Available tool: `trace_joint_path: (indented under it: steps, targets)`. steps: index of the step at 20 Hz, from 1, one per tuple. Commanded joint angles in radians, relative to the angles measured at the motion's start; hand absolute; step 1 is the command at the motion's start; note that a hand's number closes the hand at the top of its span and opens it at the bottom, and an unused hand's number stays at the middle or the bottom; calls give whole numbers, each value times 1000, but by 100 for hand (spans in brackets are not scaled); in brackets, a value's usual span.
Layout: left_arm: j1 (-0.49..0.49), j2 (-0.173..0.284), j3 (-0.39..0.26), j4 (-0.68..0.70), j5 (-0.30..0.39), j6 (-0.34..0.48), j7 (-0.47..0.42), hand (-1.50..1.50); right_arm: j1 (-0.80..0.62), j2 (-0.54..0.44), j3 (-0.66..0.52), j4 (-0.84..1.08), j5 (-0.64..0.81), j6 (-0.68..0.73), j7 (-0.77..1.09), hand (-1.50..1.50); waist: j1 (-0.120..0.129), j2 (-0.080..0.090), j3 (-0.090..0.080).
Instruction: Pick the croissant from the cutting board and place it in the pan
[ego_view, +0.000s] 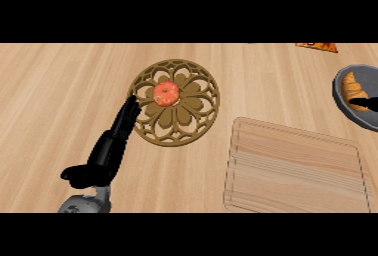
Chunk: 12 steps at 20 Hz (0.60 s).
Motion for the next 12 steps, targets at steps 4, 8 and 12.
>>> trace_joint_path:
  steps: [4,8,12]
  targets:
    - [-7,-5,8,5,-1,9,11,0,23,-117,-85,57,-93,263,-15,-150,-17,-3,0]
    - [16,-9,-1,-22,-7,19,18,0,106,-159,-75,69,-93,463,-95,-150,-26,-9,1]
    - [15,1,9,-18,-9,15,14,0,163,-179,-64,43,-94,548,-159,-150,-33,-9,4]
